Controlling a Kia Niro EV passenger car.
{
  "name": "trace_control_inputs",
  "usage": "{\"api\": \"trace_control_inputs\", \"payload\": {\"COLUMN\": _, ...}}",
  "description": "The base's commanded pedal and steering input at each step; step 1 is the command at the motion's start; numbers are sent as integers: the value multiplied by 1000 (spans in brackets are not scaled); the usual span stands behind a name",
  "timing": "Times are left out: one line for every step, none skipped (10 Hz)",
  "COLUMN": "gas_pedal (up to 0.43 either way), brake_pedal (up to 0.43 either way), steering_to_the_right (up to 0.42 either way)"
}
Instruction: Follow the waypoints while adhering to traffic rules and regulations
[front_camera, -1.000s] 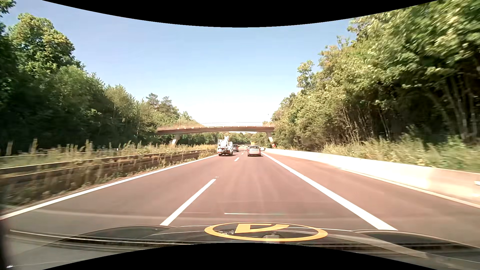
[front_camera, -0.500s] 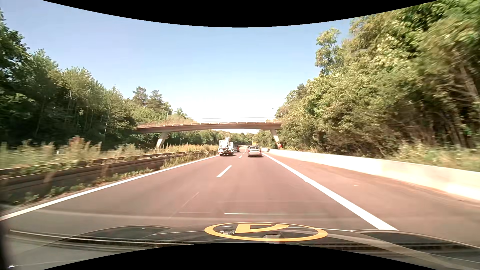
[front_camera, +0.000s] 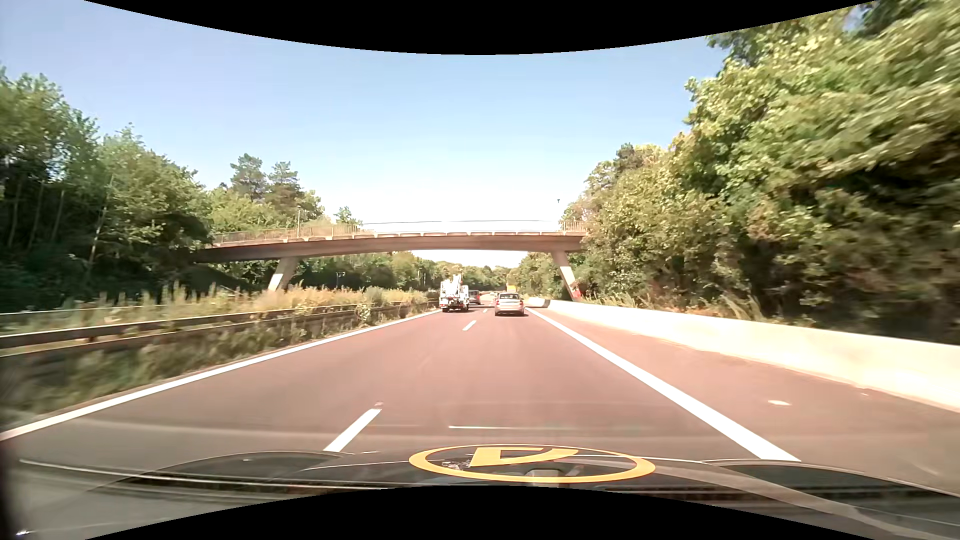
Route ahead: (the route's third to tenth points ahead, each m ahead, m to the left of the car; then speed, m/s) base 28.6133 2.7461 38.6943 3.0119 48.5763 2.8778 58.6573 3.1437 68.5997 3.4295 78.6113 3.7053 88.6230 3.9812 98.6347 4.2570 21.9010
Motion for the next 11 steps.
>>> {"api": "trace_control_inputs", "payload": {"gas_pedal": 177, "brake_pedal": 0, "steering_to_the_right": -3}}
{"api": "trace_control_inputs", "payload": {"gas_pedal": 177, "brake_pedal": 0, "steering_to_the_right": -3}}
{"api": "trace_control_inputs", "payload": {"gas_pedal": 177, "brake_pedal": 0, "steering_to_the_right": -3}}
{"api": "trace_control_inputs", "payload": {"gas_pedal": 177, "brake_pedal": 0, "steering_to_the_right": -3}}
{"api": "trace_control_inputs", "payload": {"gas_pedal": 177, "brake_pedal": 0, "steering_to_the_right": -2}}
{"api": "trace_control_inputs", "payload": {"gas_pedal": 177, "brake_pedal": 0, "steering_to_the_right": -2}}
{"api": "trace_control_inputs", "payload": {"gas_pedal": 177, "brake_pedal": 0, "steering_to_the_right": -2}}
{"api": "trace_control_inputs", "payload": {"gas_pedal": 177, "brake_pedal": 0, "steering_to_the_right": -2}}
{"api": "trace_control_inputs", "payload": {"gas_pedal": 177, "brake_pedal": 0, "steering_to_the_right": -2}}
{"api": "trace_control_inputs", "payload": {"gas_pedal": 177, "brake_pedal": 0, "steering_to_the_right": -2}}
{"api": "trace_control_inputs", "payload": {"gas_pedal": 177, "brake_pedal": 0, "steering_to_the_right": -2}}
